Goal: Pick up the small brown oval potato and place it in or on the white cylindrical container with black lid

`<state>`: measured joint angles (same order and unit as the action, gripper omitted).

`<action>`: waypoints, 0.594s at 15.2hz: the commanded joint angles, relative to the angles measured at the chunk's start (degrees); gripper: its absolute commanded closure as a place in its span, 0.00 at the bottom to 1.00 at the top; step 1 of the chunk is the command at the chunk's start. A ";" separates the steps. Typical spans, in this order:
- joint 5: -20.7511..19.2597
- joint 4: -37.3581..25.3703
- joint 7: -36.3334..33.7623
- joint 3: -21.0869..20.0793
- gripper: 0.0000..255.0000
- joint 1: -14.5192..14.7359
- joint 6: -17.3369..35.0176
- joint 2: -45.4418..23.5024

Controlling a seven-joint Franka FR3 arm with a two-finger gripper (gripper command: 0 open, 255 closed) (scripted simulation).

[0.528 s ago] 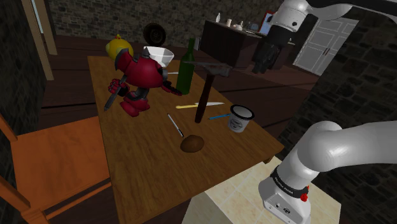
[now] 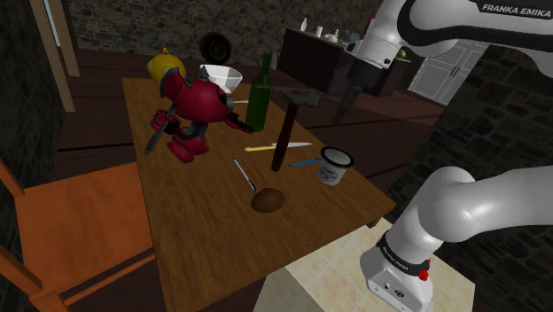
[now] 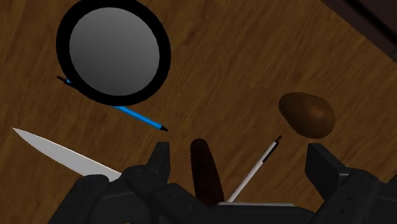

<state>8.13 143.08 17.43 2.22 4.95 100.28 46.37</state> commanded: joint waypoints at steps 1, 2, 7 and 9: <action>0.75 2.71 3.55 -0.14 0.00 2.10 4.17 -0.76; 1.20 4.04 5.20 -0.32 0.00 3.18 6.19 -1.15; 3.64 10.02 13.60 -1.10 0.00 9.00 16.53 -4.07; 4.76 12.08 17.09 -1.38 0.00 11.49 20.80 -5.73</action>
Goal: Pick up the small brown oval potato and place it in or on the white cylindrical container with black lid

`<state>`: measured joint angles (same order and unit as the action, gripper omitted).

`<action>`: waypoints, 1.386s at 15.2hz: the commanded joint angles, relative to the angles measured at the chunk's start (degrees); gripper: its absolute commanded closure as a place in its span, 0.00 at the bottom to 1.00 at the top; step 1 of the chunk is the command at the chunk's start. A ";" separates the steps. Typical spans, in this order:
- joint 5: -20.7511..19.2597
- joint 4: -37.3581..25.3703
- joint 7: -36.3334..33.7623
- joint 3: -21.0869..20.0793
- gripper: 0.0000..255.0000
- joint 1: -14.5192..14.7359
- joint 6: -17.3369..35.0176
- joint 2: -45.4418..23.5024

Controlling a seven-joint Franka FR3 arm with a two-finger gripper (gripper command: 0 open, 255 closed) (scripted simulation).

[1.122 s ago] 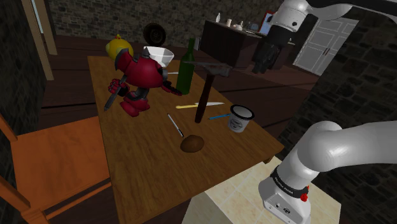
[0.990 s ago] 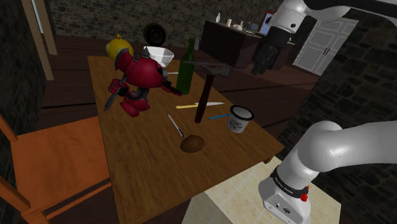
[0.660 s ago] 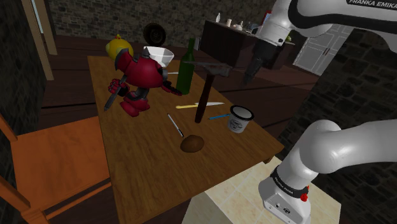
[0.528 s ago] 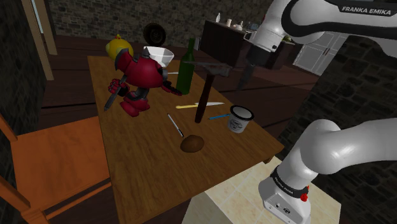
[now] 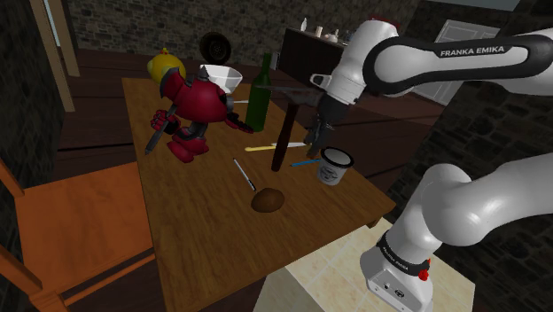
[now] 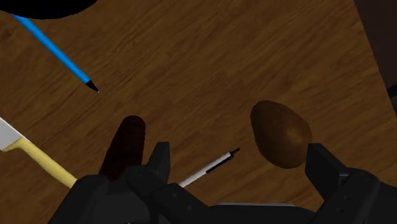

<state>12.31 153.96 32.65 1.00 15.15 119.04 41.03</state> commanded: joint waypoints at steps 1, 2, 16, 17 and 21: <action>1.17 2.15 3.65 -0.28 0.00 2.60 4.21 -1.33; 1.80 3.05 5.45 -0.39 0.00 3.92 6.39 -2.35; 10.95 8.79 22.21 -0.28 0.00 17.40 29.74 -18.04; 11.55 8.84 22.60 -0.21 0.00 17.84 30.80 -19.05; 11.92 8.86 22.84 -0.16 0.00 18.09 31.41 -19.63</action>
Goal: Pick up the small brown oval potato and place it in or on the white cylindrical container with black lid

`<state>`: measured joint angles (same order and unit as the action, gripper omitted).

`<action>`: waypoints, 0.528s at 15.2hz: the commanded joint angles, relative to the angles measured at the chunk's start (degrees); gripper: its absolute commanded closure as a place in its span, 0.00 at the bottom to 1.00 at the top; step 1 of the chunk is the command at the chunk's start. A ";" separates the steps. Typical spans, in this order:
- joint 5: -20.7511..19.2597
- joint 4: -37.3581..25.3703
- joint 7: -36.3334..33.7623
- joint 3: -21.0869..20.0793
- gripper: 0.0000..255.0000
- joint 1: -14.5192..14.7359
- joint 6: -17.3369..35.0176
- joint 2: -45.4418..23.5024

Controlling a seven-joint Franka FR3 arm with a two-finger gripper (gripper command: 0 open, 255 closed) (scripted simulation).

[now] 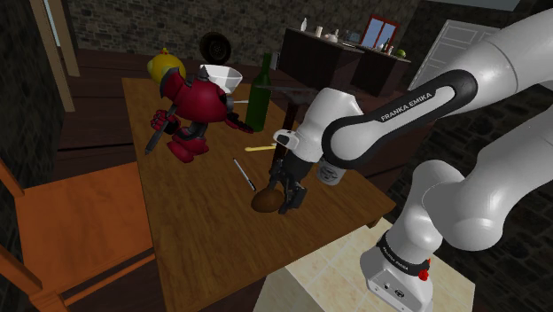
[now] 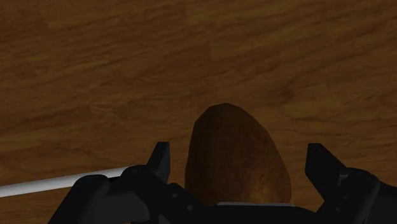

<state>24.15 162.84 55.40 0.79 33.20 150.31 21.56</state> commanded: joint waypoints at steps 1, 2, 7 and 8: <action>0.08 -0.02 0.10 0.04 0.00 0.04 0.14 -0.16; 0.08 -0.02 0.10 0.05 0.00 0.04 0.14 -0.16; 0.07 -0.01 0.10 0.04 1.00 0.04 0.14 -0.14; 0.09 -0.02 0.11 0.04 1.00 0.05 0.17 -0.18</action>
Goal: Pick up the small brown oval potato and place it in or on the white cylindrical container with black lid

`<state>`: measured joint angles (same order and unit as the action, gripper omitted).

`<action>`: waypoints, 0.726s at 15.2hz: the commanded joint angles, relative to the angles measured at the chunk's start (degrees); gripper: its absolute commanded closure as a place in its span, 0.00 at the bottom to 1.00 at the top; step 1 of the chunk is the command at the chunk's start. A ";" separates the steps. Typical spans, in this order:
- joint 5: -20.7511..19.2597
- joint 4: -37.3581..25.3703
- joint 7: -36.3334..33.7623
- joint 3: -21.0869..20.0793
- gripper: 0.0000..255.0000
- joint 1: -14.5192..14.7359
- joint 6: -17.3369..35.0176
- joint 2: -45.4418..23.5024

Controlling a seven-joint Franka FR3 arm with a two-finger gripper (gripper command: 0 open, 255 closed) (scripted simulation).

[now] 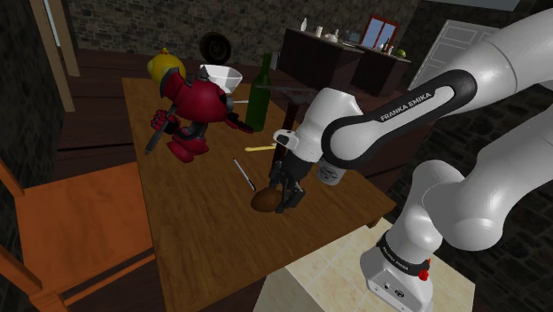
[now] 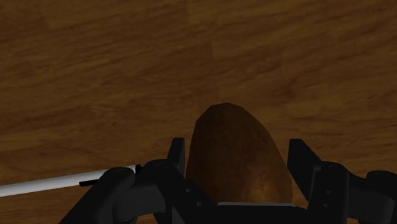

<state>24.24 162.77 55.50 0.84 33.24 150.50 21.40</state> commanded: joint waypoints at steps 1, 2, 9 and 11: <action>0.00 0.03 0.00 0.00 1.00 0.01 -0.02 -0.04; 0.01 0.02 -0.02 -0.02 1.00 0.02 -0.02 -0.05; -1.67 -0.64 -1.60 -0.52 1.00 -1.02 -3.14 2.48; -2.59 -1.19 -2.52 -0.79 1.00 -1.59 -5.19 4.02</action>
<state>22.04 161.84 53.44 0.21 31.88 146.20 24.78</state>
